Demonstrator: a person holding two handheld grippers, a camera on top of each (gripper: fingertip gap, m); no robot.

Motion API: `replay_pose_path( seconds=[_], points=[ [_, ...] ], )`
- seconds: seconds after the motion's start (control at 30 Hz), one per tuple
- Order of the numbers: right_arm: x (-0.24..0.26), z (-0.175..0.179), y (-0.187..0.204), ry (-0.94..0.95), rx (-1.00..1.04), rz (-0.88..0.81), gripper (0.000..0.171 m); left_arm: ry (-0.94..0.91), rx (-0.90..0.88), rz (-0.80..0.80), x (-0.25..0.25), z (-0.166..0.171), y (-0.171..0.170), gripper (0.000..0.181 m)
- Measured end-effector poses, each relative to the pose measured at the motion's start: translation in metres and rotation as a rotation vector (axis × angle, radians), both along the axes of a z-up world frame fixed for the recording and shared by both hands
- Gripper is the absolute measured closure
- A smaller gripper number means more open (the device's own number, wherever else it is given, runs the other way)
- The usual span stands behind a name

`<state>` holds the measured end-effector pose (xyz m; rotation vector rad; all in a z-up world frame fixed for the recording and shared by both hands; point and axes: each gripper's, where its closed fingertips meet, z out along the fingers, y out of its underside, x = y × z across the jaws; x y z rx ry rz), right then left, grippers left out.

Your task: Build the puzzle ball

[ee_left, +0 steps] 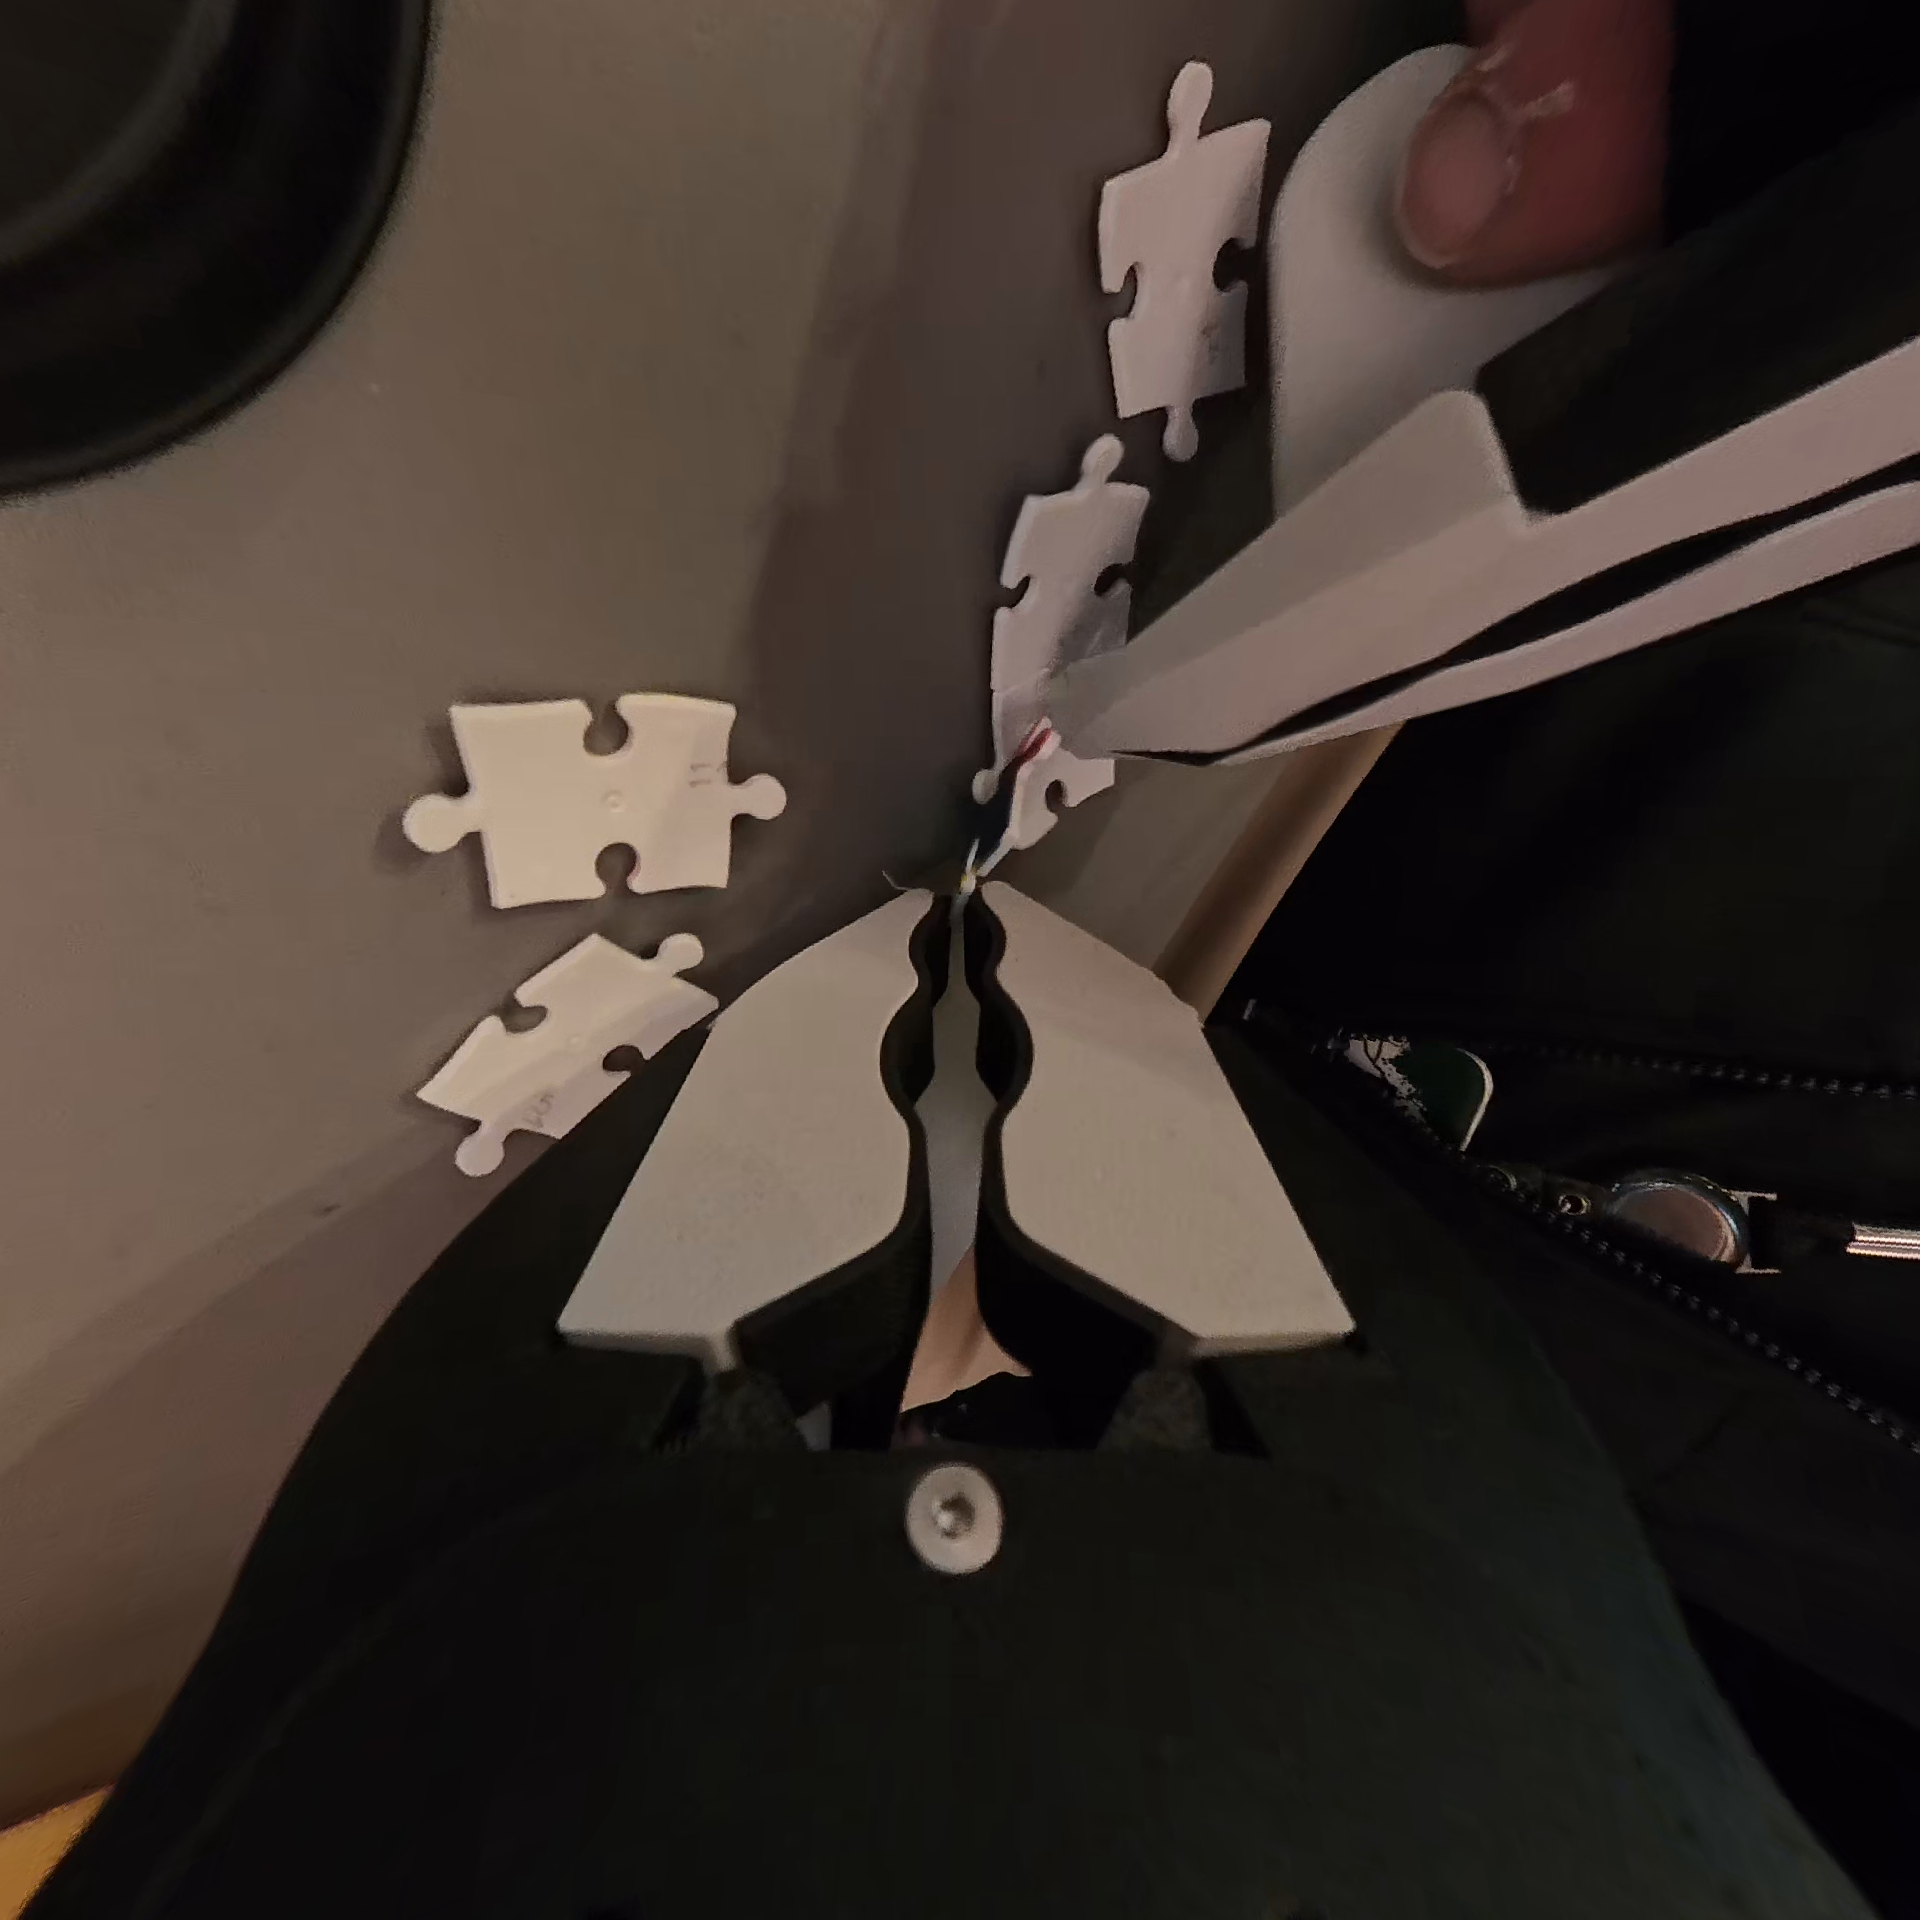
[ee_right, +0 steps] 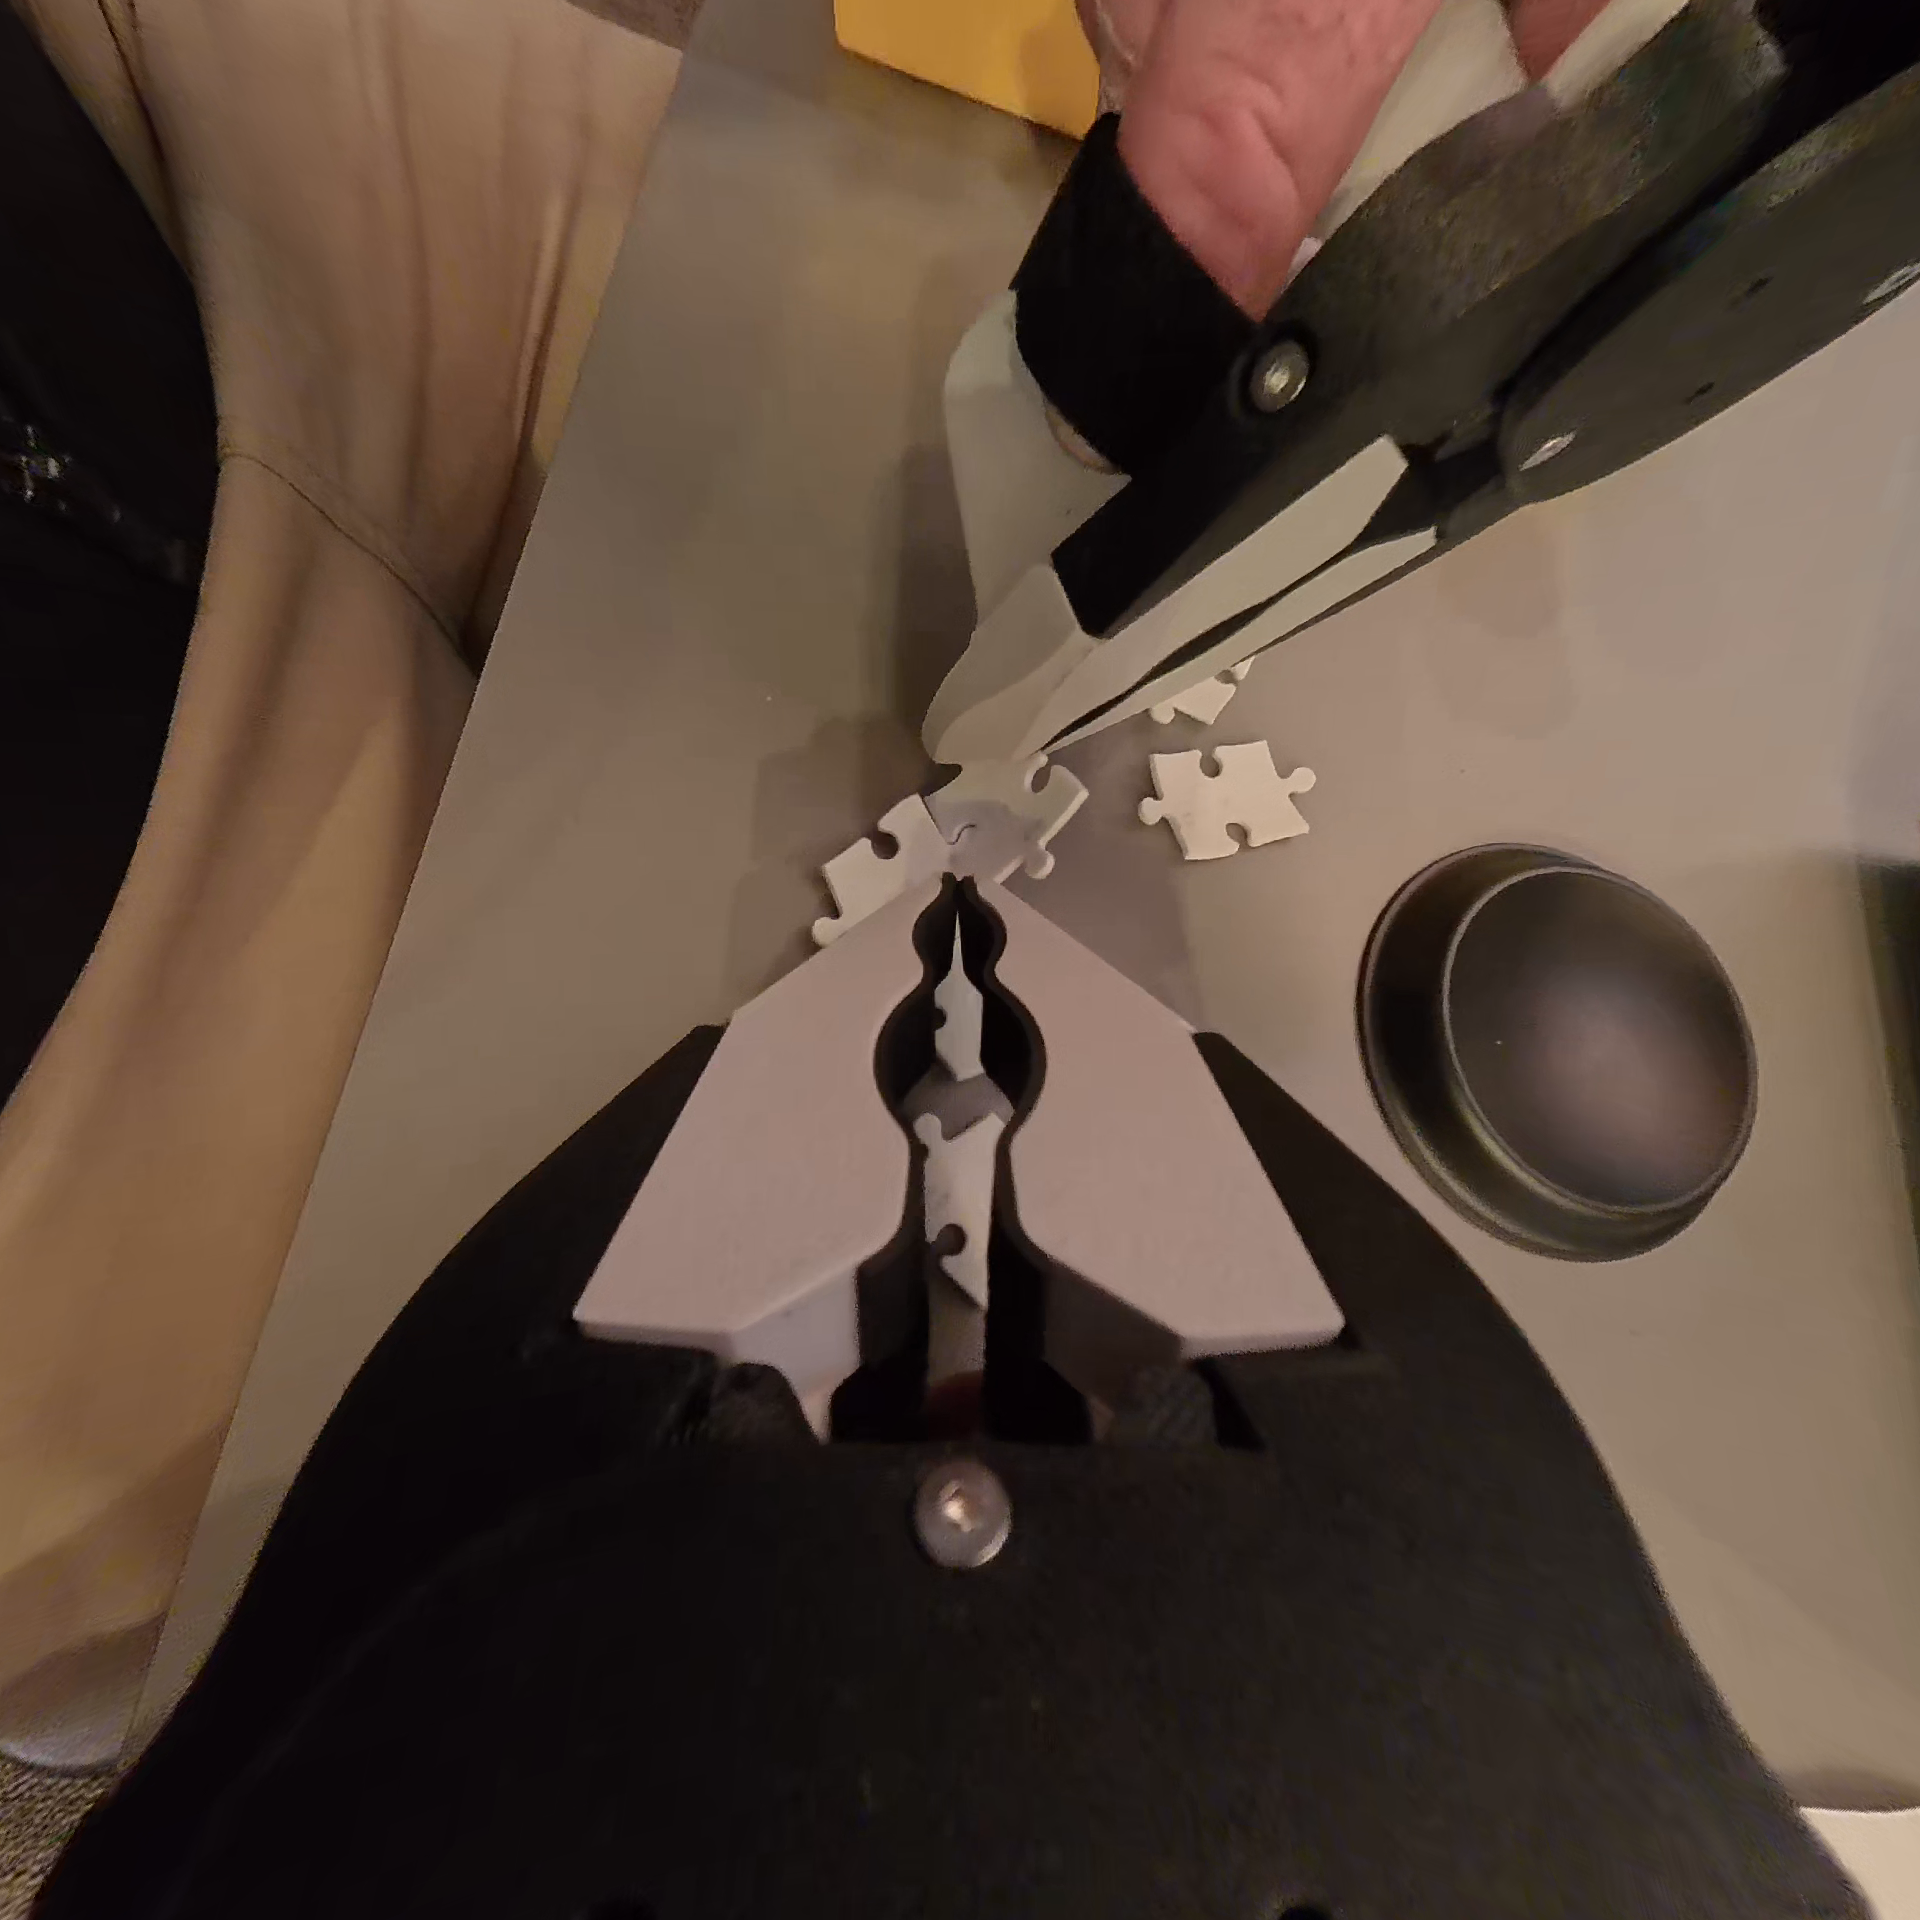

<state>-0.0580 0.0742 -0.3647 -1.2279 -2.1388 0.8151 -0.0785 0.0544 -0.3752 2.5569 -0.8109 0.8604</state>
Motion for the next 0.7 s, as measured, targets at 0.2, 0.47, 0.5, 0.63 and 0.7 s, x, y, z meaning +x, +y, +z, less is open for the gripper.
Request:
replay_pose_path(
  seconds=[0.2,0.47,0.5,0.63,0.7],
  points=[
    [-0.005,0.007,-0.001,0.063,0.054,0.011,0.171,0.001,-0.009,0.001,0.001,0.000,0.000,0.179],
    [-0.007,-0.005,-0.001,0.037,0.092,0.006,0.171,-0.007,-0.014,-0.007,0.003,0.001,0.000,0.177],
    [-0.007,-0.005,-0.001,0.037,0.086,0.004,0.171,-0.009,-0.014,-0.006,0.003,0.001,0.000,0.177],
    [-0.007,-0.006,0.000,0.036,0.034,-0.004,0.171,-0.013,-0.013,-0.006,0.003,0.001,0.000,0.177],
    [-0.007,-0.006,0.000,0.026,0.005,-0.011,0.171,-0.016,-0.007,-0.003,0.003,0.001,0.001,0.176]
  ],
)
